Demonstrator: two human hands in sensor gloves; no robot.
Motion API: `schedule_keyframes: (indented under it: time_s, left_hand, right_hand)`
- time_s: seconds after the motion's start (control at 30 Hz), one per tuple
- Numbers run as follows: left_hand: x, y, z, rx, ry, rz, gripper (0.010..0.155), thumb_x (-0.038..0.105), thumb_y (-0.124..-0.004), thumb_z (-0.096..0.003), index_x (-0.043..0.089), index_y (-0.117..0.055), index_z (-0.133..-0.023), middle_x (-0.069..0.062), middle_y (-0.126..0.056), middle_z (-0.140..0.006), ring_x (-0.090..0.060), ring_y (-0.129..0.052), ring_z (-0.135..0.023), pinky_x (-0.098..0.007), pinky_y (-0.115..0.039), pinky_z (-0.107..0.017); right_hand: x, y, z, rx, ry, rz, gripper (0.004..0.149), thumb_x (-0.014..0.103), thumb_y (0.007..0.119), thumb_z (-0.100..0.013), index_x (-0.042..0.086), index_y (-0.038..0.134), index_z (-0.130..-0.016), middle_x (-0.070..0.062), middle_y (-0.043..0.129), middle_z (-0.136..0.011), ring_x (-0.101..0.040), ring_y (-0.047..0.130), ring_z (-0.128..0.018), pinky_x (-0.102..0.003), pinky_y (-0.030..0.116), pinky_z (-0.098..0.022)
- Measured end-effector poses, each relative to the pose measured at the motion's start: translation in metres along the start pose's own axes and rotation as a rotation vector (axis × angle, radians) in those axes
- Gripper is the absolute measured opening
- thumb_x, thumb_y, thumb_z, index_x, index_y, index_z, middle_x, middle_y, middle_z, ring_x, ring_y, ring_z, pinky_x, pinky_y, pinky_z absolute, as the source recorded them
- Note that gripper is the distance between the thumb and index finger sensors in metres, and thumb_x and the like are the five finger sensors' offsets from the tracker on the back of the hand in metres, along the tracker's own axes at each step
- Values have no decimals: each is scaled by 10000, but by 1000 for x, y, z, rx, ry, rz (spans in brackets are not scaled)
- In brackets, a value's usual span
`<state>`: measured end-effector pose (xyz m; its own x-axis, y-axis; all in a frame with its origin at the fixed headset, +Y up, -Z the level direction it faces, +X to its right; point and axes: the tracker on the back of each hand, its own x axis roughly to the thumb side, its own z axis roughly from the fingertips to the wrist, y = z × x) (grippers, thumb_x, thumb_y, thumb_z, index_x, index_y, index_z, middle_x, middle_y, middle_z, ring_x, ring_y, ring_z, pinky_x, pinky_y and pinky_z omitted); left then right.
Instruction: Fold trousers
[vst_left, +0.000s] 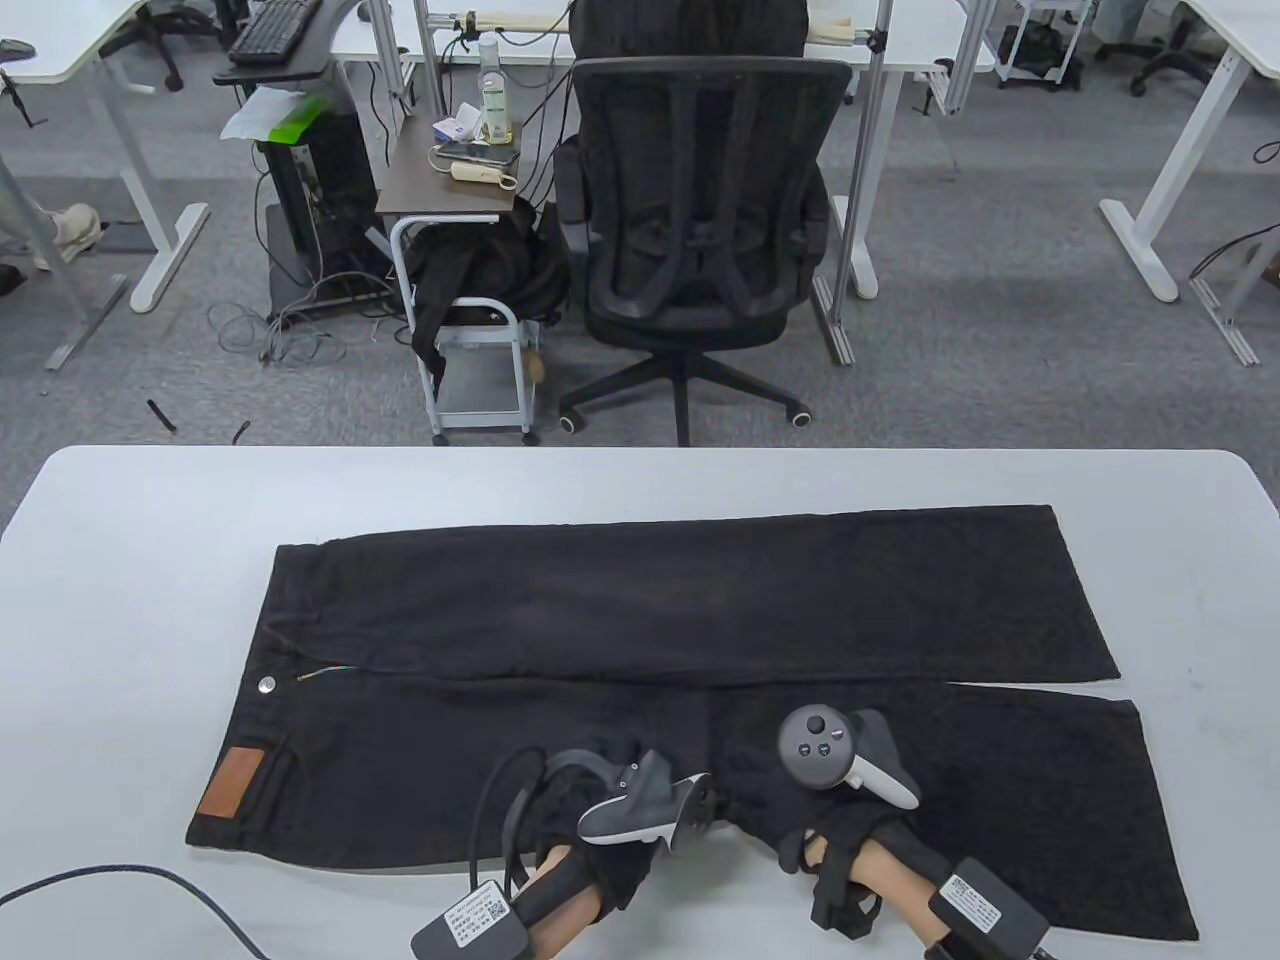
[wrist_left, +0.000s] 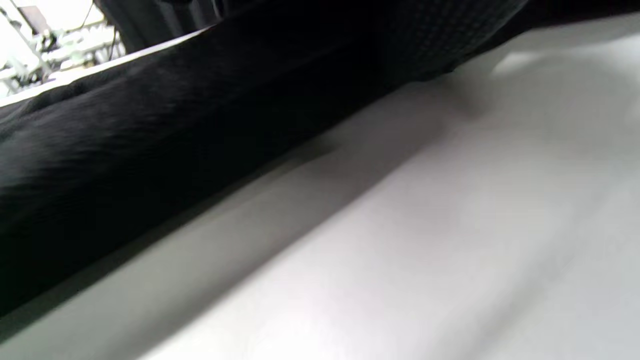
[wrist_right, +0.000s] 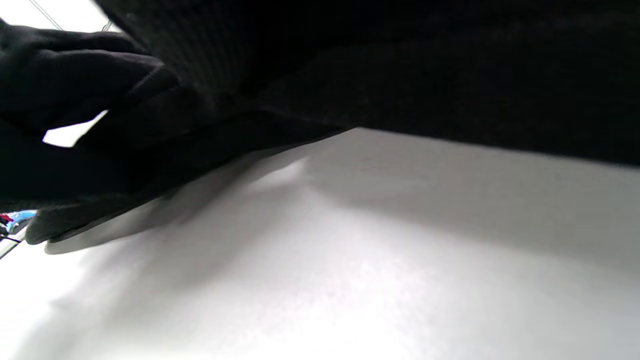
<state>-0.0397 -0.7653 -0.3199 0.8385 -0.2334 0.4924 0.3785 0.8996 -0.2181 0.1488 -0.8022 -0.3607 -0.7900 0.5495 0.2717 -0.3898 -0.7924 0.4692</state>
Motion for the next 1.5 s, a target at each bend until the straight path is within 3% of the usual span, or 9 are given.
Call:
schedule_keyframes:
  time_s: [0.17, 0.37, 0.5, 0.67, 0.8, 0.93, 1.13, 1.33, 1.5]
  left_hand:
    - [-19, 4, 2, -6, -11, 166, 483, 427, -728, -500, 254, -718, -951, -64, -763, -1080, -353, -700, -1036, -561, -557, -765]
    - [-46, -9, -7, -68, -57, 500, 476, 451, -737, -498, 232, -765, -920, -83, -821, -1037, -372, -754, -993, -565, -591, -741]
    - [-54, -13, -11, -73, -57, 589, 478, 460, -732, -496, 228, -774, -911, -86, -833, -1025, -373, -766, -981, -564, -600, -734]
    - [-53, -7, -5, -56, -48, 556, 551, 493, -733, -491, 235, -692, -976, -95, -727, -1101, -390, -674, -1036, -576, -563, -748]
    - [-34, 2, 6, -83, -92, 483, 798, 639, -721, -469, 278, -378, -1092, -52, -384, -1237, -381, -399, -1141, -597, -455, -791]
    - [-10, -2, 4, -160, -92, 371, 827, 600, -747, -481, 263, -304, -1093, -51, -352, -1236, -371, -370, -1147, -594, -436, -798]
    - [-26, 9, 8, 0, 11, 229, 526, 408, -726, -509, 265, -638, -1007, -50, -735, -1117, -349, -712, -1043, -559, -589, -753]
    - [-54, 19, 14, 27, 51, 333, 440, 372, -777, -501, 247, -781, -923, -57, -896, -1008, -345, -834, -961, -552, -632, -729]
    - [-64, 22, 18, 25, 72, 364, 436, 386, -775, -503, 243, -785, -915, -55, -910, -992, -342, -849, -950, -549, -639, -727]
  right_hand:
    - [9, 6, 5, 62, -25, 34, 771, 576, 771, -425, 146, 591, -1039, -147, 500, -1124, -475, 413, -1016, -626, 441, -719]
    - [49, 27, 16, -14, -45, 566, 983, 584, 799, -410, 162, 217, -1080, -124, 128, -1145, -463, 215, -1043, -638, 313, -747]
    - [63, 16, 24, -200, -134, 673, 751, 420, 760, -467, 191, 377, -1071, -119, 356, -1142, -423, 468, -1028, -603, 467, -732]
    - [63, -6, 32, -300, -214, 447, 511, 365, 754, -467, 182, 759, -944, -113, 818, -968, -374, 823, -867, -559, 645, -658]
    - [46, -11, 26, -216, -183, 205, 522, 407, 744, -470, 171, 774, -934, -124, 844, -944, -380, 849, -838, -557, 665, -638]
    - [37, -12, 21, -177, -170, 88, 552, 444, 737, -469, 155, 772, -938, -138, 846, -941, -389, 858, -825, -560, 673, -628]
    - [39, -15, 22, -183, -162, 114, 564, 449, 733, -470, 148, 760, -947, -145, 833, -952, -400, 843, -838, -569, 660, -635]
    - [42, -30, 24, -277, -32, 462, 514, 303, 786, -468, 164, 734, -960, -129, 804, -978, -384, 828, -863, -566, 647, -656]
    - [27, -62, 31, -301, 95, 470, 534, 255, 804, -463, 167, 704, -980, -125, 768, -1006, -386, 798, -888, -570, 622, -673]
